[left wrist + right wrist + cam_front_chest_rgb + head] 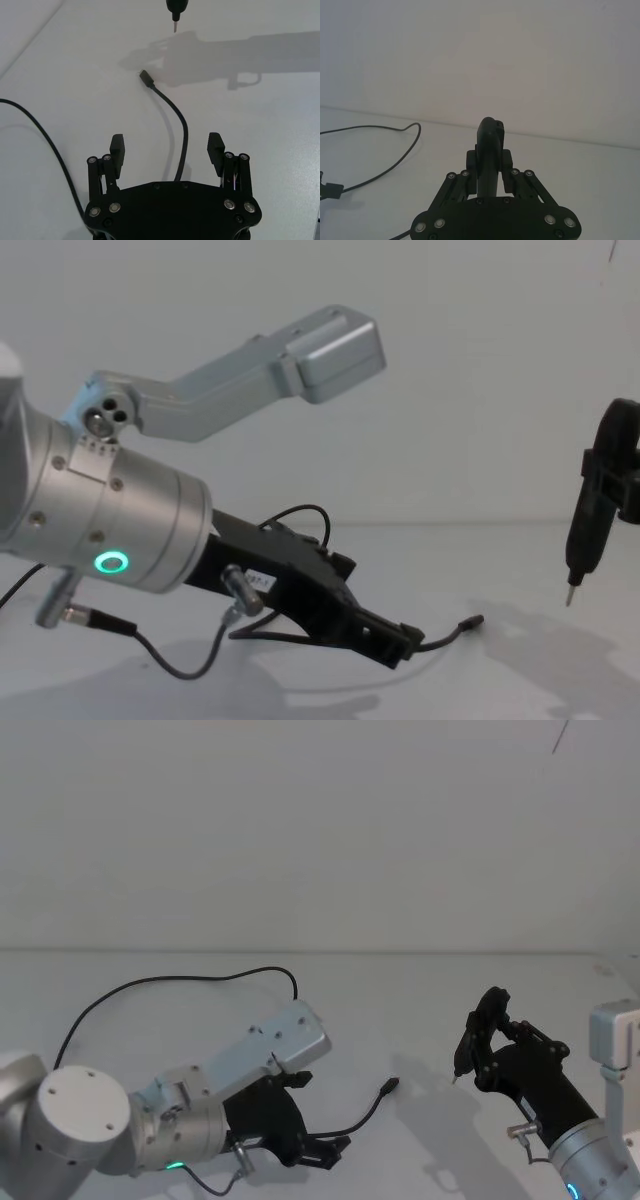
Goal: Pick up the data cable with the one hand.
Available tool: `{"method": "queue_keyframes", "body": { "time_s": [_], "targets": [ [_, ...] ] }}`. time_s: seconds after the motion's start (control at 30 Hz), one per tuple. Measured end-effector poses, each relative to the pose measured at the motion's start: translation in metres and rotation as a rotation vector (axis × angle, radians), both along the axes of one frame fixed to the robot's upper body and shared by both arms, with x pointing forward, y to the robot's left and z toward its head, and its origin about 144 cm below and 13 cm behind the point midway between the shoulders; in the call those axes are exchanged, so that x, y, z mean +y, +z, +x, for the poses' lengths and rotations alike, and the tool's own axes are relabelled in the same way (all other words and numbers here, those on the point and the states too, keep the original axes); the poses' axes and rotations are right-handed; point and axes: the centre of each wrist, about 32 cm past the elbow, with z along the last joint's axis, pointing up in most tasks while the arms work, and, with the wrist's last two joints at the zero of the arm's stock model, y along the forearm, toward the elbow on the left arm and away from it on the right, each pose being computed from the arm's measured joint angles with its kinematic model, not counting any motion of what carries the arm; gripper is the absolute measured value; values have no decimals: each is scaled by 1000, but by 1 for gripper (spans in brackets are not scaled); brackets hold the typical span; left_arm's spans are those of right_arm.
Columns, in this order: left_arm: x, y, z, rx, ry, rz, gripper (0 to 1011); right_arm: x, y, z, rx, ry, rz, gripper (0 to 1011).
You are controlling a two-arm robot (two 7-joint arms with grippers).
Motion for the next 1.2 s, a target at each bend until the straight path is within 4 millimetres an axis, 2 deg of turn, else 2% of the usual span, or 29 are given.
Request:
{"method": "queue_keyframes", "body": {
  "time_s": [0.8,1.03,1.2],
  "targets": [
    [-30,-6,4,27,48,68,1001,0,0,0,0,0,0,279],
    [-35,-7,4,33,55,78,875,0,0,0,0,0,0,279],
    [-37,-7,5,36,59,84,718,0,0,0,0,0,0,279]
  ]
}}
